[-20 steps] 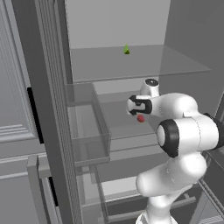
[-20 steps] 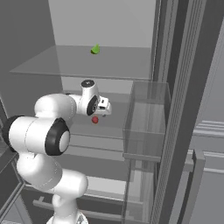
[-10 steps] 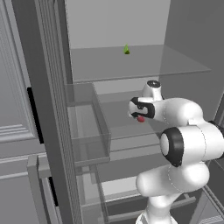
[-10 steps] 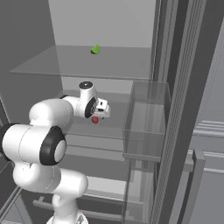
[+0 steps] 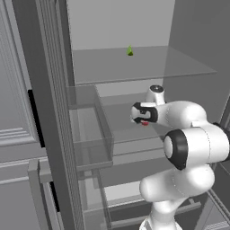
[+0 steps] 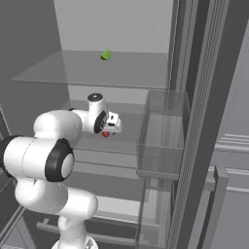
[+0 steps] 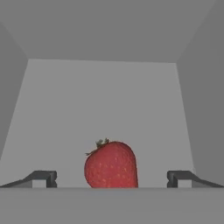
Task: Take the strawberry from the fridge and place it on top of the pancake, located on the dining counter.
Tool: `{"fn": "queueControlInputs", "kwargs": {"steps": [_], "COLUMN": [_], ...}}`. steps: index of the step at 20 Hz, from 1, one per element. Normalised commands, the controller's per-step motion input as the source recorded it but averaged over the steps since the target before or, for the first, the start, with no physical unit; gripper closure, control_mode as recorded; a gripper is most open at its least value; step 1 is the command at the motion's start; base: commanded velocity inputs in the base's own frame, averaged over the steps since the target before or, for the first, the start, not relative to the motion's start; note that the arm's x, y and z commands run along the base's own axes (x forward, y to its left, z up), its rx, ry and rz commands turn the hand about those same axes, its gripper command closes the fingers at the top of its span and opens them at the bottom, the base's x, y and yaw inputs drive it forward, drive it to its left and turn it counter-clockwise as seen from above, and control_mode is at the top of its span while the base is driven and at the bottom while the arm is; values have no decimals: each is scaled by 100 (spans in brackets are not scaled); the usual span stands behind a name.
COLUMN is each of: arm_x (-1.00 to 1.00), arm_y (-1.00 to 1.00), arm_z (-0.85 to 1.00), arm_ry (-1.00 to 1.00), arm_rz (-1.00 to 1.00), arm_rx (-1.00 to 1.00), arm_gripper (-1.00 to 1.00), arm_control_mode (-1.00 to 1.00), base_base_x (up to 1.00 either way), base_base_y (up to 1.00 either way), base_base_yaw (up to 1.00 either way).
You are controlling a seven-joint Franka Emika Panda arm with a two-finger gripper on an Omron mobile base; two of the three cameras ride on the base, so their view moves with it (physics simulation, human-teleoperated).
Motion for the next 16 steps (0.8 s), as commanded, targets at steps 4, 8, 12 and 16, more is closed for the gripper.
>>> {"fn": "queueControlInputs", "kwargs": {"steps": [4,8,12,16], "arm_x": [11,19,19,2], "arm_y": [0,0,0,0], "arm_z": [-32,-11,-3,-4], "arm_ry": [3,0,0,0], "arm_rz": [0,0,0,0], "arm_rx": [0,0,0,0], "arm_gripper": [-100,-100,-100,-100], "arm_control_mode": [-100,-100,-100,-100], "base_base_x": [0,0,0,0], "base_base_y": [0,0,0,0], "base_base_yaw": [0,0,0,0]}}
